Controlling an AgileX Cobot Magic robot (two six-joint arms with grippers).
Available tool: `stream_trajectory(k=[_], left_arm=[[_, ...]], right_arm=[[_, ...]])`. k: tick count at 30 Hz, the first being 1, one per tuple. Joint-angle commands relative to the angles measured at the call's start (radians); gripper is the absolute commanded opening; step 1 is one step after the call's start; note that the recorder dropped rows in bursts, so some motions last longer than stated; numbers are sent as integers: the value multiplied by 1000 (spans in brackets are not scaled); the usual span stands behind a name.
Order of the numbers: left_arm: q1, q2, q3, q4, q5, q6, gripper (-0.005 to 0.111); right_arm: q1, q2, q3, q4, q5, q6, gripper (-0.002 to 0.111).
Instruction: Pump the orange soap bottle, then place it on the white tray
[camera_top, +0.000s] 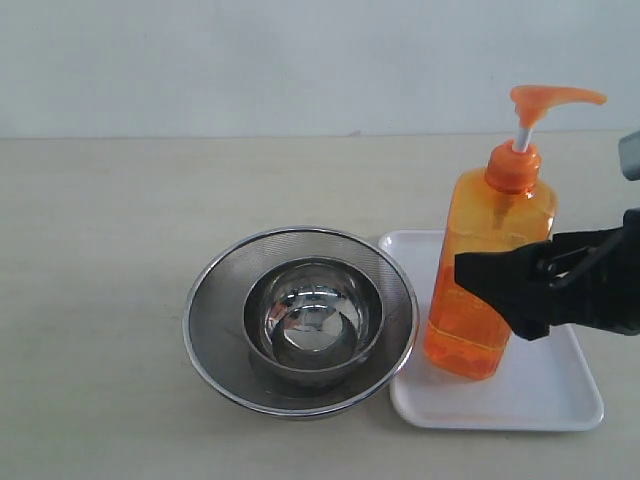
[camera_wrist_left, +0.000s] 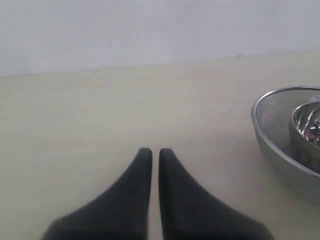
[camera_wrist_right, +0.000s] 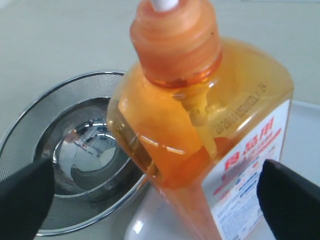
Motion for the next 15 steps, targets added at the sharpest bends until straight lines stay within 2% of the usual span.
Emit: stream_trajectory(k=[1,5,15], left_arm=[[5,-4,4,1,0,-3,5],[5,-4,4,1,0,-3,5],[5,-4,4,1,0,-3,5]], right_arm=[[-2,-7,18,39,-10,-54,104],[-2,15,19,76,-15,-89,104],[-2,173,19,393,-85,-424,104]])
